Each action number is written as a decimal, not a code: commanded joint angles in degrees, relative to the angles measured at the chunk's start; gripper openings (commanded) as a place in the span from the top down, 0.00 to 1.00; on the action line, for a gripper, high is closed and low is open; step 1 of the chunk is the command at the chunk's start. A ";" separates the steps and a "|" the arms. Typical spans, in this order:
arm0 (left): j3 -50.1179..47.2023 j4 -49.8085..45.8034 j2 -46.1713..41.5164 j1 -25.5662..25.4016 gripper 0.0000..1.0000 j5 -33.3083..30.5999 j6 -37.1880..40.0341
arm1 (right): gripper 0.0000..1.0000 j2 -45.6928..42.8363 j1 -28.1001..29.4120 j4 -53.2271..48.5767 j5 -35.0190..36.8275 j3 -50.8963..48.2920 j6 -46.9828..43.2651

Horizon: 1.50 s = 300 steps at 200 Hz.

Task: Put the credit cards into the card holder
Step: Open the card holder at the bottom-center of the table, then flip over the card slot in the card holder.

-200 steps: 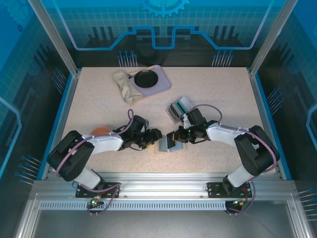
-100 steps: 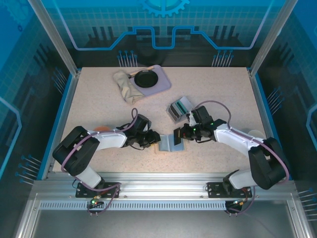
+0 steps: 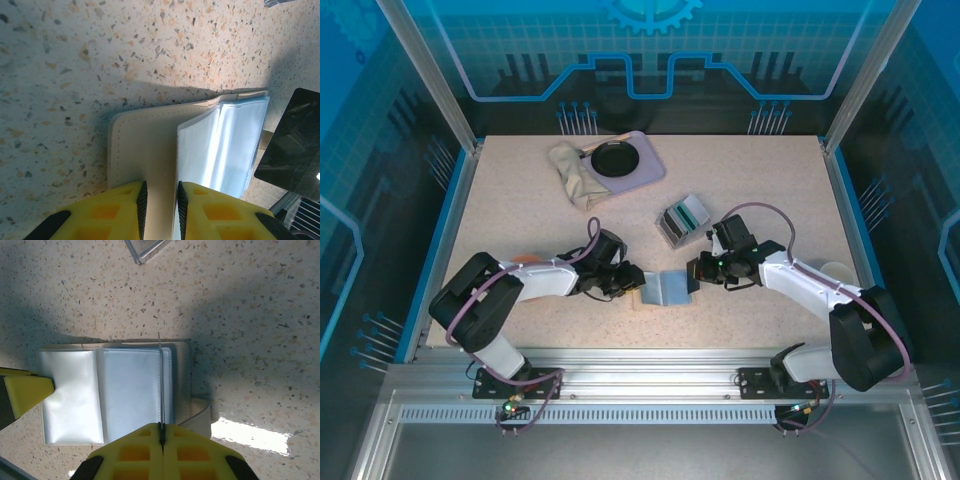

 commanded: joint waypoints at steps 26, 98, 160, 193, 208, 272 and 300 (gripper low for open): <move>1.78 -1.49 1.23 -0.63 0.75 1.16 1.57 | 0.99 1.20 -0.49 1.66 -1.12 -1.50 -0.22; 2.01 -1.74 1.36 -0.69 0.75 1.16 1.73 | 0.99 2.54 -0.17 2.73 -2.17 -1.76 -0.39; 1.90 -2.26 1.10 -0.64 0.77 0.90 1.89 | 0.99 0.00 -0.02 0.71 -0.83 -0.38 -0.90; 1.81 -2.35 1.00 -0.69 0.77 0.72 1.90 | 0.99 -1.81 -0.09 -0.94 1.15 0.11 -2.19; 1.90 -2.36 1.01 -0.69 0.77 0.72 1.86 | 0.99 -1.30 -0.09 -0.99 1.35 0.08 -2.28; 2.07 -2.45 0.95 -0.70 0.77 0.89 1.89 | 0.99 1.43 0.19 1.83 -0.64 -1.05 -1.58; 2.13 -2.38 1.01 -0.71 0.77 0.89 1.89 | 0.99 2.36 0.27 3.46 -1.86 -1.54 -0.88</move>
